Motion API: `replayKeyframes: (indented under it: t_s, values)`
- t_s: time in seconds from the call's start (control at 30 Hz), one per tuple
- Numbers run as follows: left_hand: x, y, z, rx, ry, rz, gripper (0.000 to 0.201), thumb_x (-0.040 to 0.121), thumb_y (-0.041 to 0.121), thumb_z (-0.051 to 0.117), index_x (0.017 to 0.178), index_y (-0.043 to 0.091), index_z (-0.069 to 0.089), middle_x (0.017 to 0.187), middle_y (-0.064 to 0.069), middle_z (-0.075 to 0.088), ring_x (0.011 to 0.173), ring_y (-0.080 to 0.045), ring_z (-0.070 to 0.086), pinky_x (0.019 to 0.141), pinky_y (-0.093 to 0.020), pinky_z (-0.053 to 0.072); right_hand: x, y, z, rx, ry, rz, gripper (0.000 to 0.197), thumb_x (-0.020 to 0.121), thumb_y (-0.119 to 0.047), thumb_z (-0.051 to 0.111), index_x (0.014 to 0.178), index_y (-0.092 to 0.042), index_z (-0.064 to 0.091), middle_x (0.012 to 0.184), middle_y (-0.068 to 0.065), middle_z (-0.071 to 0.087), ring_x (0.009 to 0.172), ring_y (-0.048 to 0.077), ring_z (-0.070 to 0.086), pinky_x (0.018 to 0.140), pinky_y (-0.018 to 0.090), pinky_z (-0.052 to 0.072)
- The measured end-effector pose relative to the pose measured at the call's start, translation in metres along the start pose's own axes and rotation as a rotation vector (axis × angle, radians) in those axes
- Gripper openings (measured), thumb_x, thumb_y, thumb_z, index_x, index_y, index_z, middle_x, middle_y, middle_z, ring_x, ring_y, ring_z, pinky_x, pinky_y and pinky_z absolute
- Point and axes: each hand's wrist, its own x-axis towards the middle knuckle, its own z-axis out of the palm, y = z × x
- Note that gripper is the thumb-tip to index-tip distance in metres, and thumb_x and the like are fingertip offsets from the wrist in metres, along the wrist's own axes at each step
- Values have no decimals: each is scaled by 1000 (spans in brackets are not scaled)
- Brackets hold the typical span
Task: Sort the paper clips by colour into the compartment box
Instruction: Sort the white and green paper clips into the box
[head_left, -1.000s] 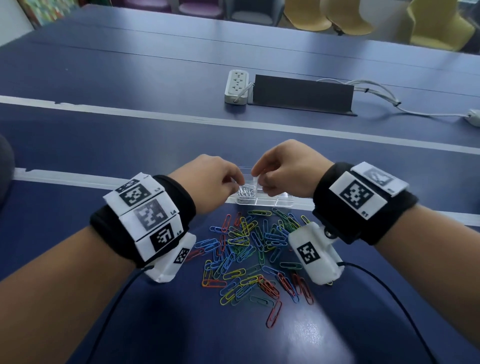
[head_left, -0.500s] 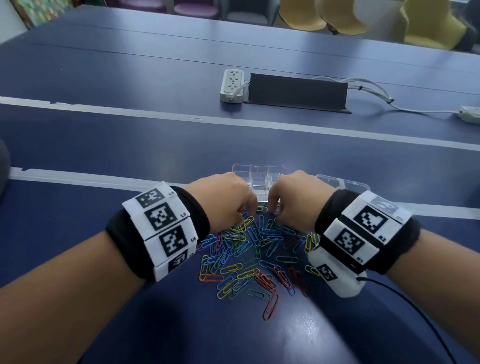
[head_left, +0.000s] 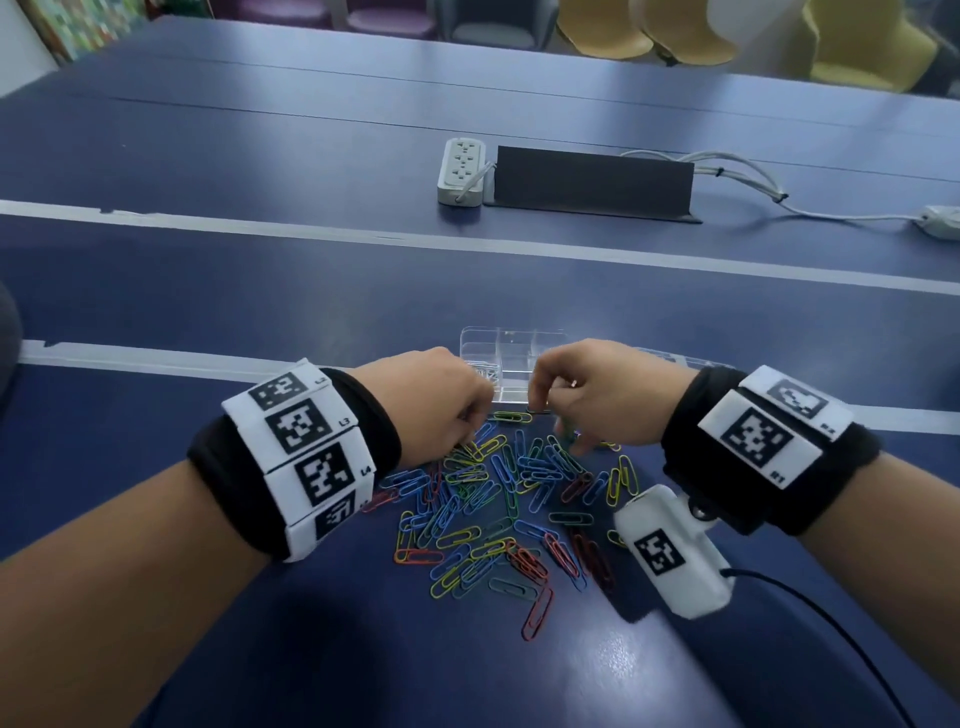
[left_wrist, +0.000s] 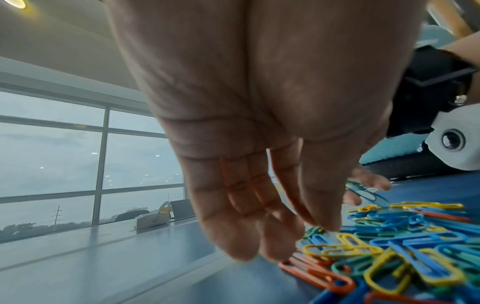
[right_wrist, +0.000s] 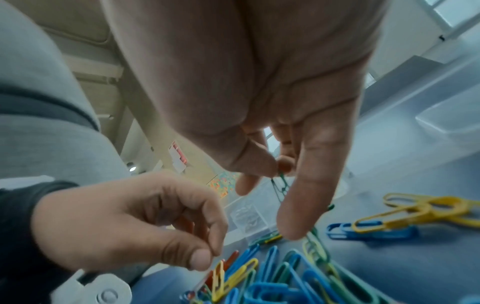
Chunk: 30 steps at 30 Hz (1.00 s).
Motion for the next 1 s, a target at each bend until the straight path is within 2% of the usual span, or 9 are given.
replayKeyframes:
  t_s: [0.1,0.27,0.33,0.43,0.53,0.63,0.73,0.8,1.0]
  values:
    - [2,6,-1,-8,11,24,8,87,24,55,91,24,62,82,8,55,81,-13,48,84,-30,49,1,3,-5,304,-68,15,29,87,3,36,77,-16,55,74,7,53,75,22,64,64,33,57]
    - [15,17,1,62,20,-4,27,88,36,54,112,24,60,105,-3,61,100,-23,57,88,-36,49,-1,13,-12,446,-50,51,28,91,2,36,81,-16,56,65,4,46,64,16,65,48,21,53]
    - [19,21,0,105,28,-38,28,89,36,54,113,24,61,112,-5,62,104,-27,60,86,-38,51,-1,18,-13,425,-14,82,32,90,2,34,79,-17,56,65,5,45,58,15,59,44,20,46]
    - [23,29,1,206,32,-70,24,91,27,54,111,19,63,111,-7,62,99,-30,62,72,-35,46,-2,25,-12,515,-11,146,35,87,4,33,75,-15,59,67,5,39,49,15,47,45,18,34]
    - [24,33,3,241,42,-75,18,91,19,53,104,14,64,109,-8,62,97,-31,62,66,-34,43,-5,27,-10,564,-3,193,25,86,-5,42,76,-14,62,71,3,40,48,16,39,45,19,33]
    - [22,31,1,176,52,-71,14,89,22,56,95,15,66,99,-6,62,88,-28,61,69,-34,47,-8,25,-8,332,54,144,19,89,-25,52,82,-14,66,70,3,44,52,17,41,43,20,35]
    - [18,27,-2,74,50,-64,10,83,29,65,79,21,65,80,1,51,85,-25,60,76,-35,53,-9,17,-2,-239,163,-13,21,88,-30,55,97,-22,72,81,-3,63,81,18,58,71,21,41]
    - [15,25,-4,34,62,-62,12,81,31,68,73,24,62,74,5,50,84,-22,61,76,-33,53,-7,11,5,-405,189,-52,25,88,-27,53,104,-23,71,100,1,70,97,23,61,80,24,44]
    - [10,13,-4,-23,80,-90,6,79,28,70,80,23,68,63,13,50,75,-16,58,73,-29,52,1,10,14,-534,165,-64,18,82,-25,58,90,-17,72,94,9,71,85,31,65,74,32,53]
